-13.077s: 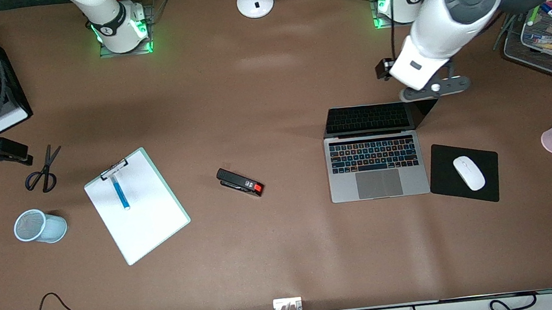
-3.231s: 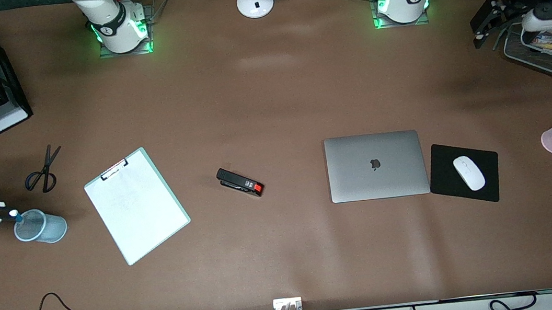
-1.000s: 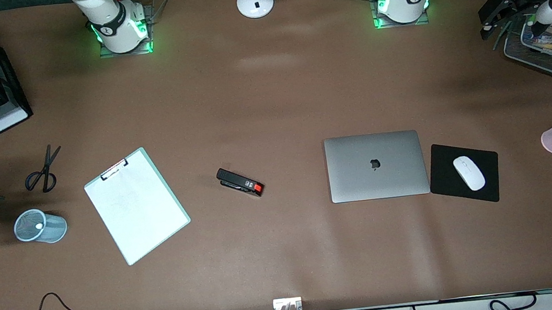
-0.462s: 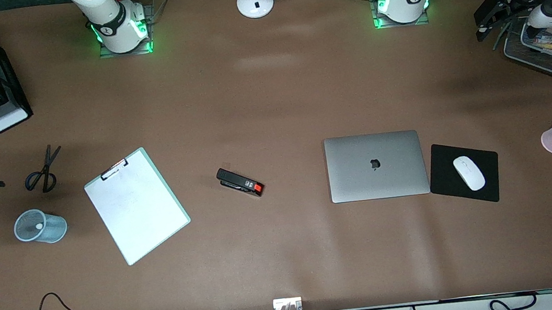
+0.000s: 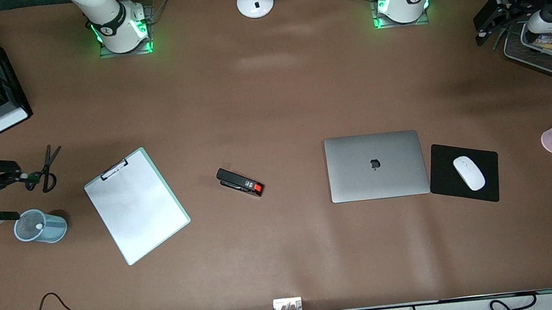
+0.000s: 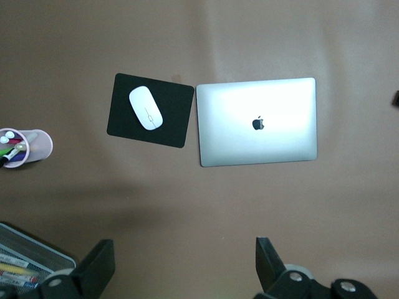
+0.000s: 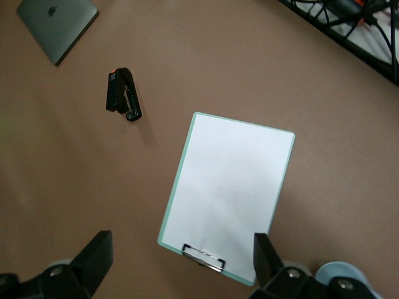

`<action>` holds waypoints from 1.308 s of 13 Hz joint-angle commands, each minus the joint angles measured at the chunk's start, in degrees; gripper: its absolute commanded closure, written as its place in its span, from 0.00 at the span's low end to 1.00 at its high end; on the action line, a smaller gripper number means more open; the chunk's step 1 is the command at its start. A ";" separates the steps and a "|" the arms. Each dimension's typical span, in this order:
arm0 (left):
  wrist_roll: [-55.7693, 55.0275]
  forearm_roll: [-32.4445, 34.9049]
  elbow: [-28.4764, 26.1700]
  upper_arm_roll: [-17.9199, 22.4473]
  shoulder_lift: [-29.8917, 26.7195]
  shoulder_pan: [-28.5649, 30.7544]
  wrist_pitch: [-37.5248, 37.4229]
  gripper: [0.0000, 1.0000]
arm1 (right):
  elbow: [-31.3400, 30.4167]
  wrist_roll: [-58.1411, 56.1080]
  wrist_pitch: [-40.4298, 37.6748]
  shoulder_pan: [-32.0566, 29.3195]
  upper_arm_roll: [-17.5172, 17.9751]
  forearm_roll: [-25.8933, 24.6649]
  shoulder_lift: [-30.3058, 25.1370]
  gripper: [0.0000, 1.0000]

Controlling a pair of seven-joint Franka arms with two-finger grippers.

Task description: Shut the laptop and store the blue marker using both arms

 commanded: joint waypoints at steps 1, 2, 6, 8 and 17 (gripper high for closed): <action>0.25 -0.34 -0.57 0.18 -0.49 0.23 0.88 0.00 | -0.96 14.07 -0.52 3.61 -0.33 -4.86 -2.27 0.00; 0.25 -0.34 -0.57 0.18 -0.49 0.24 0.88 0.00 | -0.96 18.82 -1.39 5.10 -0.15 -7.93 -3.24 0.00; 0.25 -0.34 -0.57 0.00 -0.58 0.24 0.79 0.00 | -2.09 37.81 -8.15 10.29 -0.06 -18.83 -8.24 0.00; 0.43 -0.34 -0.57 0.00 -0.84 0.32 0.35 0.00 | -6.56 42.68 -9.13 9.96 -0.24 -20.09 -12.10 0.00; 0.43 -0.34 1.27 0.09 -2.07 0.32 -1.93 0.00 | -25.98 47.23 -2.81 3.80 -0.50 -23.07 -30.03 0.00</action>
